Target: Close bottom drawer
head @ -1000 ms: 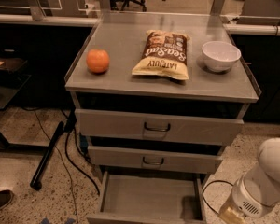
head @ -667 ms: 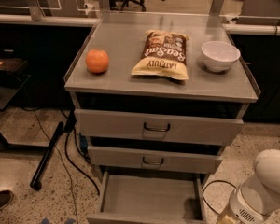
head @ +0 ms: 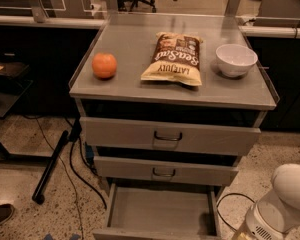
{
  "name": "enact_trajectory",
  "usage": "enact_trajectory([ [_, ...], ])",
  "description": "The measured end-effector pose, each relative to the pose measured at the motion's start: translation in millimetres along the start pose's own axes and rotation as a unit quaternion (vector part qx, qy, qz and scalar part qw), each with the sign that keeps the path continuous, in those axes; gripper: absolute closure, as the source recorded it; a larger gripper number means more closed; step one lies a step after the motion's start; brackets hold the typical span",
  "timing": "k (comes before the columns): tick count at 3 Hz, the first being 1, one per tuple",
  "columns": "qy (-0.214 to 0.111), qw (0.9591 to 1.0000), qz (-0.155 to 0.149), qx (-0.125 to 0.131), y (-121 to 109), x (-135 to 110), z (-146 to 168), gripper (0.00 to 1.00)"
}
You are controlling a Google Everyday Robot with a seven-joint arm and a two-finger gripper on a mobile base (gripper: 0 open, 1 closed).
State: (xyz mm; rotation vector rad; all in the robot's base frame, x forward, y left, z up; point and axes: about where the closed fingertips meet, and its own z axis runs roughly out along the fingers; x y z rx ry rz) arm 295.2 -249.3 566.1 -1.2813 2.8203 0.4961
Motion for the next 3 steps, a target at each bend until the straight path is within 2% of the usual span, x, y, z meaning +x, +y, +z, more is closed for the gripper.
enact_trajectory([
  [1,0.001,0.9980,0.054,-0.032,2.7,27.9,61.8,1.00],
  [2,-0.002,0.9932,0.107,-0.045,-9.3,41.8,124.8,1.00],
  [3,-0.005,0.9890,0.139,-0.050,-16.9,48.0,162.7,1.00],
])
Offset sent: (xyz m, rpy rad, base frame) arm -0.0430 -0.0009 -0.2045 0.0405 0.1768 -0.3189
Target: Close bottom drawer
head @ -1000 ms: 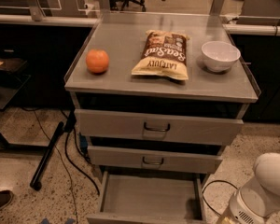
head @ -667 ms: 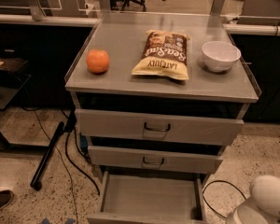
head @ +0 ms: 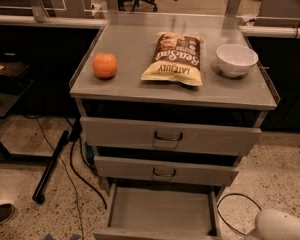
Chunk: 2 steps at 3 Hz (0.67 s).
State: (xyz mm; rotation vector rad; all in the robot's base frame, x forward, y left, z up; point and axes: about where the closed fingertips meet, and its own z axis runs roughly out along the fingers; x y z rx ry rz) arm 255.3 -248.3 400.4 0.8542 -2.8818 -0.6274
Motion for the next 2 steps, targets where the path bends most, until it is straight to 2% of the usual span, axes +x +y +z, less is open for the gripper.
enact_trajectory([
  [1,-0.001,1.0000,0.002,-0.003,0.2,0.4,5.2,1.00],
  [2,-0.008,0.9997,0.017,-0.014,-2.9,1.0,18.0,1.00],
])
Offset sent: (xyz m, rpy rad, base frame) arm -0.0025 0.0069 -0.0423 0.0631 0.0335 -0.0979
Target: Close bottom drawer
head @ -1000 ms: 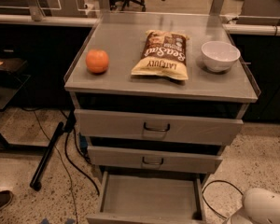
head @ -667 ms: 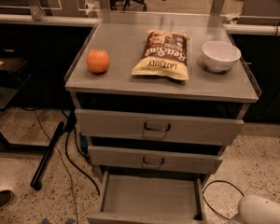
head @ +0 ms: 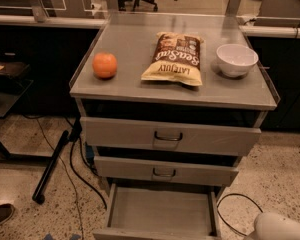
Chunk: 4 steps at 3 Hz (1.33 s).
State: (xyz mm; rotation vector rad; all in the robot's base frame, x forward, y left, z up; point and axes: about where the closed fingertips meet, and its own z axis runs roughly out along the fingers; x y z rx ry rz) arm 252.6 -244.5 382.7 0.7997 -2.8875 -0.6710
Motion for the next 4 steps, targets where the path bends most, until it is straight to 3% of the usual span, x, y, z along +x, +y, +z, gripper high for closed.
enact_trajectory([
  [1,-0.028,0.9990,0.032,-0.016,-18.6,-10.9,44.1,1.00],
  [2,-0.048,0.9970,0.050,-0.034,-38.0,-37.5,90.7,1.00],
  [3,-0.048,0.9970,0.050,-0.034,-38.0,-37.5,90.7,1.00],
  [4,-0.070,0.9940,0.075,-0.040,-53.2,-47.7,112.5,1.00],
])
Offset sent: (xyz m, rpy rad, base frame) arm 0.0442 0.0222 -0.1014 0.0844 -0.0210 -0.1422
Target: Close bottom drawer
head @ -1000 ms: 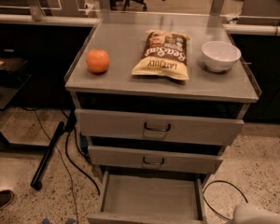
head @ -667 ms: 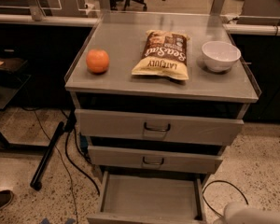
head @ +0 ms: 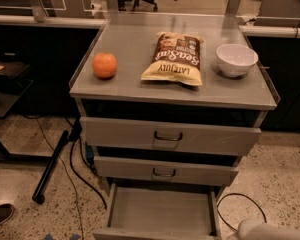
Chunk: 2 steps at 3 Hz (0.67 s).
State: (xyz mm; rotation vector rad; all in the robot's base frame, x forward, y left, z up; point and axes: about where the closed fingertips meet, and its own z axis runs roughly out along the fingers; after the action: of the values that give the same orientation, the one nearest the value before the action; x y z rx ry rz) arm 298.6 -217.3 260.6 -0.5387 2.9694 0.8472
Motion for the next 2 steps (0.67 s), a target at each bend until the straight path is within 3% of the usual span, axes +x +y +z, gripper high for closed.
enact_trajectory([
  [1,-0.038,0.9988,0.030,-0.003,-27.8,-21.1,28.9,1.00],
  [2,-0.053,0.9976,0.045,0.000,-43.6,-33.9,41.4,1.00],
])
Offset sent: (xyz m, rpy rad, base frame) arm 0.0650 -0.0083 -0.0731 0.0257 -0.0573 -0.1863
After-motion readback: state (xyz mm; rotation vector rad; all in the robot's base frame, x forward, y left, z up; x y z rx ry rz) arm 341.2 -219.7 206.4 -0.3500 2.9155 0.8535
